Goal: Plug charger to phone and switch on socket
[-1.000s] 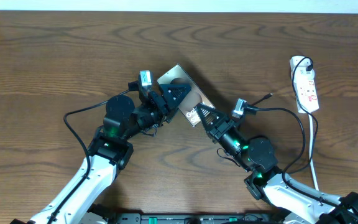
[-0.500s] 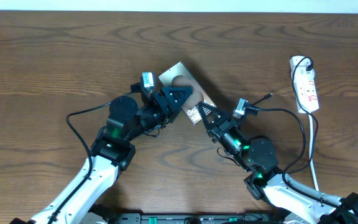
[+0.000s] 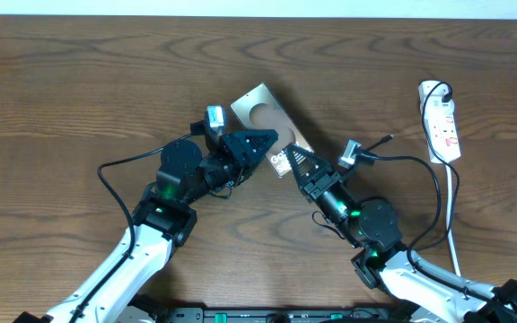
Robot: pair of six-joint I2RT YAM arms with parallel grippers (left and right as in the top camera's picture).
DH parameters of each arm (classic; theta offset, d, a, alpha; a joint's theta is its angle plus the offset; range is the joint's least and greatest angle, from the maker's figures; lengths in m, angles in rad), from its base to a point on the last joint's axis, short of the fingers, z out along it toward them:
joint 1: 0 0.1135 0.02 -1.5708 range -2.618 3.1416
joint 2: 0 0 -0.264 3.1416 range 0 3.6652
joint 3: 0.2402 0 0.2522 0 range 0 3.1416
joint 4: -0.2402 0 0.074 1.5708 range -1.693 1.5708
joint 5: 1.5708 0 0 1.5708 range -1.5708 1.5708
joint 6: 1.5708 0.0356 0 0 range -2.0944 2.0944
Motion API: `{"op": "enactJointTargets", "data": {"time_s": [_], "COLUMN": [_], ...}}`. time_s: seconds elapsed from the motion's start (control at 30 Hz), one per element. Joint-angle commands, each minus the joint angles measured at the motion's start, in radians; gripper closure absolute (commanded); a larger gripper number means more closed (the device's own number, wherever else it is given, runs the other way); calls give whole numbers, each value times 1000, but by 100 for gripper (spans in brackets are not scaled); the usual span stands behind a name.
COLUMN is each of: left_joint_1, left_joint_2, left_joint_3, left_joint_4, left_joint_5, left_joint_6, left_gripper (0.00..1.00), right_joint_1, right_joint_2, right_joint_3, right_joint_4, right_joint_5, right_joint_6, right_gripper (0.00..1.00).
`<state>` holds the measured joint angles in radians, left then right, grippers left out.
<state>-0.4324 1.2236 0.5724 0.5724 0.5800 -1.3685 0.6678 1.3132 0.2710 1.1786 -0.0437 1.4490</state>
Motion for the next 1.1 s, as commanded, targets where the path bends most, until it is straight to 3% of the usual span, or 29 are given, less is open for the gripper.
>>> {"op": "enactJointTargets", "data": {"time_s": [0.0, 0.33, 0.47, 0.57, 0.8, 0.93, 1.07], "left_joint_1": [-19, -18, -14, 7, 61, 101, 163], "left_joint_2": [-9, -9, -9, -9, -8, -8, -8], "left_joint_3": [15, 15, 15, 15, 15, 15, 15], "left_joint_4": [22, 95, 95, 79, -19, -23, -122], "left_joint_5": [25, 10, 10, 10, 11, 12, 11], "left_joint_6": [-25, -59, -48, 42, 103, 209, 300], "left_gripper": [87, 90, 90, 90, 92, 92, 92], "right_joint_1": [36, 56, 56, 56, 56, 56, 56], "right_joint_2": [2, 2, 2, 2, 2, 2, 2], "right_joint_3": [21, 21, 21, 21, 21, 21, 21], "right_joint_4": [-9, -121, -121, -121, -138, -228, -373], "right_joint_5": [-44, -49, -61, -95, -113, -113, -83], "right_joint_6": [-79, -77, -87, -190, -394, -530, -655], "right_gripper": [99, 82, 69, 62, 50, 43, 41]}}
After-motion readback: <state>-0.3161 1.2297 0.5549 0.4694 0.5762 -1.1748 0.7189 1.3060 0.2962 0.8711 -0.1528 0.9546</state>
